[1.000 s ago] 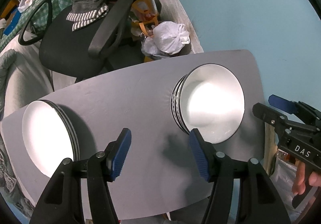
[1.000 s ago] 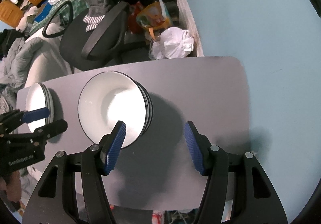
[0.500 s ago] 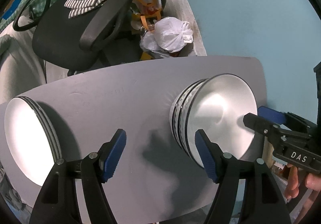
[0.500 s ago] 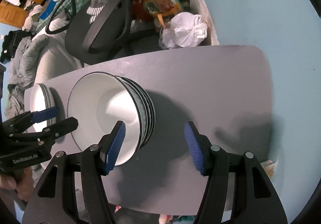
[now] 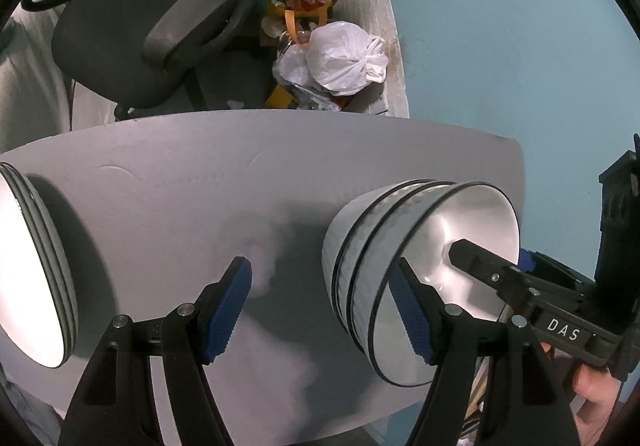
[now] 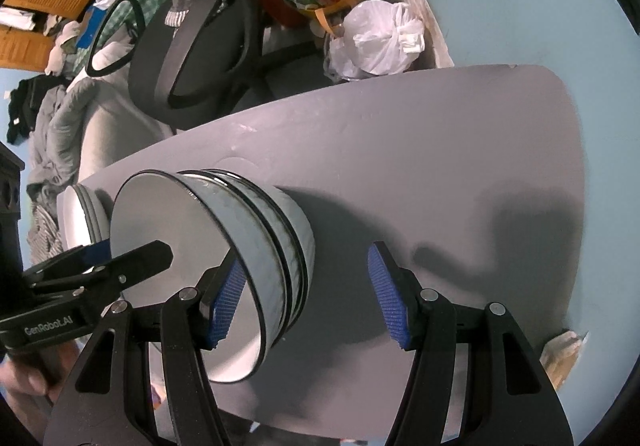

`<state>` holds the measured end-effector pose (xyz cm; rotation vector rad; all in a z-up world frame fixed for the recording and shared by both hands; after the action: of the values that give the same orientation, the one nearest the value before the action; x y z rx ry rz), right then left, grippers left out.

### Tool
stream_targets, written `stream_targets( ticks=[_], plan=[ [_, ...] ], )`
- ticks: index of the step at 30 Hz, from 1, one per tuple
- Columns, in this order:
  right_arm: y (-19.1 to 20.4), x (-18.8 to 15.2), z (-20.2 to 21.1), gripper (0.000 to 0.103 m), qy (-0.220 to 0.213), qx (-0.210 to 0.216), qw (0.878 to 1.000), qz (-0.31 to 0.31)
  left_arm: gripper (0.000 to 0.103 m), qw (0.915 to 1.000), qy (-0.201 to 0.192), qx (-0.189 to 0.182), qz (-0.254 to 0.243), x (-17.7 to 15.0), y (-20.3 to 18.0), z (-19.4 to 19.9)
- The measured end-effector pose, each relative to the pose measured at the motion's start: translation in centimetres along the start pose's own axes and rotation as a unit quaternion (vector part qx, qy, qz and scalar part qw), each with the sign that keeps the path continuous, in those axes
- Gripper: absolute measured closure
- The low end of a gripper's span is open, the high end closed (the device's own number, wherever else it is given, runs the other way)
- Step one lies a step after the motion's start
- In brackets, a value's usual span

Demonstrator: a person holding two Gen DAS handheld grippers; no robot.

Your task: Organize plates and bowls

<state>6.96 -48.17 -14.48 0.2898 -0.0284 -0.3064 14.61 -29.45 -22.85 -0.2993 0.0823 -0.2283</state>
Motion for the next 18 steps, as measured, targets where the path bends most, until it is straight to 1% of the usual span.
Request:
stream_targets(
  ticks=[5, 7, 8, 10, 11, 12, 14, 16, 18],
  plan=[
    [0.1, 0.1, -0.5, 0.043, 0.008, 0.007, 1.000, 0.000, 0.031, 1.0000, 0.005, -0.005, 0.004, 0.2, 0.1, -0.3],
    [0.2, 0.0, -0.8, 0.043, 0.011, 0.009, 1.000, 0.000, 0.033, 1.0000, 0.007, -0.006, 0.003, 0.2, 0.1, -0.4],
    [0.1, 0.1, -0.9, 0.043, 0.013, 0.010, 1.000, -0.001, 0.036, 0.9999, 0.008, -0.005, 0.002, 0.1, 0.1, -0.5],
    [0.1, 0.0, -1.1, 0.043, 0.015, 0.008, 1.000, -0.004, 0.036, 0.9999, 0.012, -0.003, 0.001, 0.0, 0.2, -0.7],
    [0.1, 0.1, -1.2, 0.043, 0.015, 0.007, 1.000, -0.006, 0.038, 0.9999, 0.012, -0.004, 0.000, -0.1, 0.1, -0.8],
    [0.1, 0.1, -1.2, 0.043, 0.014, 0.009, 1.000, -0.010, 0.045, 0.9999, 0.013, -0.003, -0.001, -0.1, 0.1, -0.8],
    [0.1, 0.1, -1.2, 0.043, 0.016, 0.010, 1.000, -0.016, 0.053, 0.9998, 0.021, -0.001, -0.007, -0.2, 0.1, -1.1],
    [0.1, 0.2, -1.3, 0.043, 0.017, 0.010, 1.000, -0.016, 0.055, 0.9994, 0.029, -0.011, -0.014, -0.3, -0.1, -1.3],
    [0.2, 0.2, -1.3, 0.043, 0.018, 0.012, 1.000, -0.015, 0.063, 0.9992, 0.032, -0.015, -0.018, -0.3, -0.2, -1.2]
  ],
)
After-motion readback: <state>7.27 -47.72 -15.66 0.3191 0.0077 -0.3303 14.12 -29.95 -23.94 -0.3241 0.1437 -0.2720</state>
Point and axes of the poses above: each gripper's, at about its wrist camera, not at the fingertips, and z roughly against the way its jaws point, y to its left, x to its top, the point moved 3 cm from there along -z, roughly the way its jaws point, and after that the axes turned 4 degrees about -y, right-handed, at the moved point
